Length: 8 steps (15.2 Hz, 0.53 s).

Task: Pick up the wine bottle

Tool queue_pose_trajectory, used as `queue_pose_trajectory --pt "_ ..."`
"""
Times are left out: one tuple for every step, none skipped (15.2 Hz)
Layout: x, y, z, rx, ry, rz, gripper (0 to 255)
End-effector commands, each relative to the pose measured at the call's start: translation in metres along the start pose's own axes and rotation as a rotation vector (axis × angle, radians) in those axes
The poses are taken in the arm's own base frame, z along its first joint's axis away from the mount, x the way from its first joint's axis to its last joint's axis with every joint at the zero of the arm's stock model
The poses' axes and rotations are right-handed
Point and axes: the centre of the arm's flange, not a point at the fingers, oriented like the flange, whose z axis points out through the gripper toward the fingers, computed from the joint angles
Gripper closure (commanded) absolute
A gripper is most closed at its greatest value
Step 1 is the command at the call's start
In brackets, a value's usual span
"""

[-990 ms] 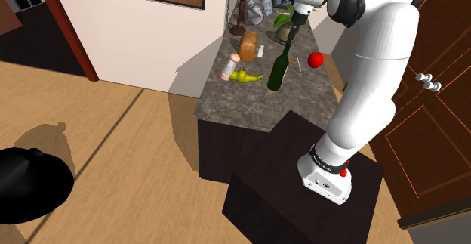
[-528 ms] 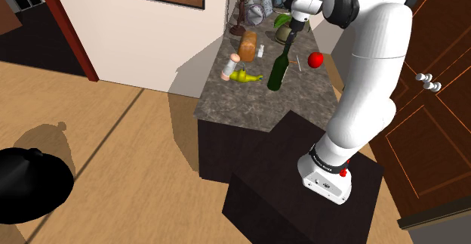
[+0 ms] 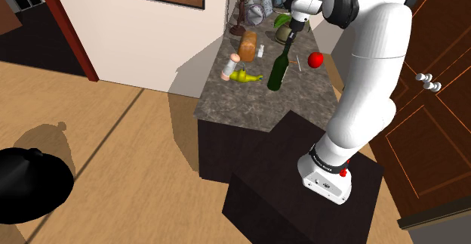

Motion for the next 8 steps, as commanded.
queue_pose_trajectory --pt "0.000 0.000 0.001 0.001 -0.001 0.000 255" --pt "-0.001 0.000 0.001 0.001 -0.001 0.000 255" --pt "-0.001 -0.001 -0.005 0.001 -0.001 0.000 255" --pt "0.000 -0.001 -0.010 0.001 -0.001 0.000 255" --pt "0.000 -0.001 -0.015 0.001 -0.001 0.000 255" --pt "0.000 -0.001 -0.021 0.001 -0.001 0.000 255" --pt "0.001 -0.001 -0.026 0.001 -0.001 0.000 255" --pt "0.001 -0.002 -0.031 0.001 -0.001 0.000 255"
